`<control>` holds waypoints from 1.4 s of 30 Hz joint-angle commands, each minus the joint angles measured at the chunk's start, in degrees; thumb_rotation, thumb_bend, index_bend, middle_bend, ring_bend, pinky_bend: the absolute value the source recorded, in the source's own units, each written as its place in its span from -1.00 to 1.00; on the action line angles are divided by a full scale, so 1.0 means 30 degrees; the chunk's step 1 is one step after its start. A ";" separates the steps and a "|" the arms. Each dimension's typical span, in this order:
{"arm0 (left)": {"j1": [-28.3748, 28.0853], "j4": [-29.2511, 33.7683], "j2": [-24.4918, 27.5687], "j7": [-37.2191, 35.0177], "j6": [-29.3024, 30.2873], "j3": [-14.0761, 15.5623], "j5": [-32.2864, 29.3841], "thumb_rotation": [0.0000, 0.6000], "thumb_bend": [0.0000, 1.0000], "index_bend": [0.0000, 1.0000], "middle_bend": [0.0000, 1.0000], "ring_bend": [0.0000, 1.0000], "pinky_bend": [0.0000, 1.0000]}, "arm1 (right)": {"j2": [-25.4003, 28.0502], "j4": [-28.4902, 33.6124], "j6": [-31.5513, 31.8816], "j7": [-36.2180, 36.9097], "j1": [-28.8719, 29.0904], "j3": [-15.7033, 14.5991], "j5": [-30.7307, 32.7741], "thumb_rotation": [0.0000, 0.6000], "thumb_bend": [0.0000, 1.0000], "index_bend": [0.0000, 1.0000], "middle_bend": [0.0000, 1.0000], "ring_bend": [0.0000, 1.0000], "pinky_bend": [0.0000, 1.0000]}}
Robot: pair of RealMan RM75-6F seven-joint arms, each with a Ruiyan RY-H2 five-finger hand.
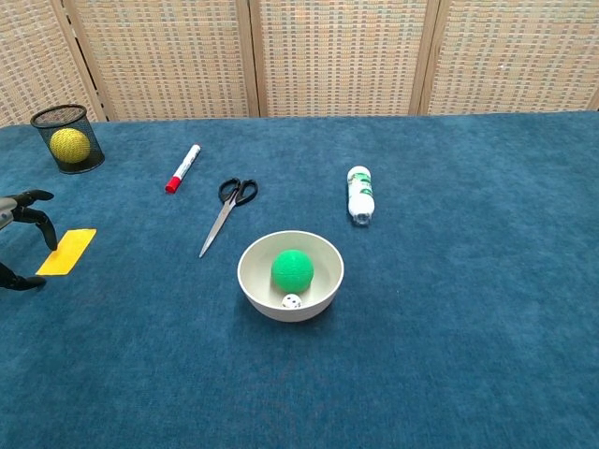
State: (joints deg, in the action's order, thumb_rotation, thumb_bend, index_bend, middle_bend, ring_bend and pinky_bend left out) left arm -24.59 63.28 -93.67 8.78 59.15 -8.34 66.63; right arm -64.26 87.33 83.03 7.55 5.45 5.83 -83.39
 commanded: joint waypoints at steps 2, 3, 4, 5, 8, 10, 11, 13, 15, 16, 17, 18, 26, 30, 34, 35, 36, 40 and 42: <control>-0.0047 -0.0495 -0.0359 -0.0037 0.0140 -0.0037 0.0057 1.00 -0.52 -0.14 -1.00 -1.00 -1.00 | 0.0012 -0.0010 -0.0010 0.0044 0.0002 0.0000 0.0013 1.00 -1.00 -1.00 -1.00 -1.00 -1.00; -0.0064 -0.0588 -0.0404 -0.0027 0.0141 -0.0058 0.0048 1.00 -0.52 -0.14 -1.00 -1.00 -1.00 | 0.0012 -0.0013 -0.0009 0.0053 0.0001 0.0000 0.0015 1.00 -1.00 -1.00 -1.00 -1.00 -1.00; -0.0083 -0.0649 -0.0432 -0.0004 0.0145 -0.0075 0.0048 1.00 -0.52 -0.14 -1.00 -1.00 -1.00 | 0.0013 -0.0015 -0.0013 0.0059 0.0005 0.0002 0.0017 1.00 -1.00 -1.00 -1.00 -1.00 -1.00; -0.0108 -0.0714 -0.0469 0.0024 0.0138 -0.0094 0.0044 1.00 -0.52 -0.14 -1.00 -1.00 -1.00 | 0.0019 -0.0013 -0.0019 0.0069 0.0009 0.0006 0.0024 1.00 -1.00 -1.00 -1.00 -1.00 -1.00; -0.0253 -0.0873 -0.0595 0.0270 0.0065 -0.0175 -0.0003 1.00 -0.52 -0.14 -1.00 -1.00 -1.00 | 0.0033 -0.0026 -0.0061 0.0123 0.0018 0.0021 0.0083 1.00 -1.00 -1.00 -1.00 -1.00 -1.00; -0.0335 -0.0927 -0.0689 0.0488 0.0009 -0.0241 -0.0103 1.00 -0.52 -0.14 -1.00 -1.00 -1.00 | 0.0045 -0.0036 -0.0065 0.0162 0.0015 0.0027 0.0103 1.00 -1.00 -1.00 -1.00 -1.00 -1.00; -0.0362 -0.0954 -0.0718 0.0589 -0.0003 -0.0264 -0.0144 1.00 -0.52 -0.14 -1.00 -1.00 -1.00 | 0.0052 -0.0033 -0.0065 0.0180 0.0014 0.0028 0.0106 1.00 -1.00 -1.00 -1.00 -1.00 -1.00; -0.0389 -0.0966 -0.0755 0.0721 -0.0032 -0.0297 -0.0224 1.00 -0.52 -0.14 -1.00 -1.00 -1.00 | 0.0060 -0.0032 -0.0069 0.0198 0.0015 0.0027 0.0105 1.00 -1.00 -1.00 -1.00 -1.00 -1.00; -0.0417 -0.0958 -0.0768 0.0830 -0.0090 -0.0324 -0.0305 1.00 -0.52 -0.14 -1.00 -1.00 -1.00 | 0.0073 -0.0021 -0.0067 0.0219 0.0016 0.0031 0.0109 1.00 -1.00 -1.00 -1.00 -1.00 -1.00; -0.0431 -0.0926 -0.0768 0.0900 -0.0130 -0.0348 -0.0370 1.00 -0.52 -0.14 -1.00 -1.00 -1.00 | 0.0080 -0.0023 -0.0058 0.0233 0.0010 0.0031 0.0109 1.00 -1.00 -1.00 -1.00 -1.00 -1.00; -0.0441 -0.0906 -0.0766 0.0958 -0.0144 -0.0361 -0.0407 1.00 -0.52 -0.14 -1.00 -1.00 -1.00 | 0.0082 -0.0020 -0.0057 0.0245 0.0013 0.0033 0.0106 1.00 -1.00 -1.00 -1.00 -1.00 -1.00; -0.0454 -0.0891 -0.0763 0.1015 -0.0162 -0.0373 -0.0441 1.00 -0.51 -0.14 -1.00 -1.00 -1.00 | 0.0083 -0.0027 -0.0064 0.0254 0.0016 0.0031 0.0108 1.00 -1.00 -1.00 -1.00 -1.00 -1.00; -0.0762 -0.1122 -0.0873 0.1568 -0.0711 -0.0638 -0.1057 1.00 -0.52 -0.14 -1.00 -1.00 -1.00 | 0.0051 -0.0051 -0.0101 0.0230 0.0039 0.0020 0.0115 1.00 -1.00 -1.00 -1.00 -1.00 -1.00; -0.1093 -0.1536 -0.1110 0.1660 -0.0899 -0.0912 -0.1235 1.00 -0.51 -0.14 -1.00 -1.00 -1.00 | 0.0048 -0.0045 -0.0082 0.0212 0.0034 0.0022 0.0120 1.00 -1.00 -1.00 -1.00 -1.00 -1.00; -0.1377 -0.1782 -0.1281 0.1631 -0.0761 -0.1167 -0.1177 1.00 -0.51 -0.14 -1.00 -1.00 -1.00 | 0.0055 -0.0048 -0.0070 0.0217 0.0025 0.0038 0.0157 1.00 -1.00 -1.00 -1.00 -1.00 -1.00; -0.1421 -0.1767 -0.1287 0.1644 -0.0673 -0.1239 -0.1171 1.00 -0.51 -0.14 -1.00 -1.00 -1.00 | 0.0056 -0.0054 -0.0092 0.0221 0.0032 0.0042 0.0177 1.00 -1.00 -1.00 -1.00 -1.00 -1.00; -0.1472 -0.1705 -0.1265 0.1667 -0.0543 -0.1323 -0.1146 1.00 -0.51 -0.14 -1.00 -1.00 -1.00 | 0.0052 -0.0065 -0.0128 0.0225 0.0042 0.0047 0.0208 1.00 -1.00 -1.00 -1.00 -1.00 -1.00; -0.1507 -0.1165 -0.0912 0.1640 -0.0115 -0.1567 -0.1084 1.00 -0.51 -0.14 -1.00 -1.00 -1.00 | 0.0026 -0.0104 -0.0211 0.0222 0.0077 0.0058 0.0263 1.00 -1.00 -1.00 -1.00 -1.00 -1.00; -0.1426 -0.0699 -0.0609 0.1615 0.0067 -0.1626 -0.1097 1.00 -0.51 -0.14 -1.00 -1.00 -1.00 | 0.0020 -0.0105 -0.0226 0.0206 0.0083 0.0051 0.0261 1.00 -1.00 -1.00 -1.00 -1.00 -1.00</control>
State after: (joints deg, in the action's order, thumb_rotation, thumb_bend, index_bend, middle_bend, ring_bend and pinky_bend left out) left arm -29.02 60.28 -96.17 13.69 58.88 -12.99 63.33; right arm -64.20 87.02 82.35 8.17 5.69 5.99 -82.61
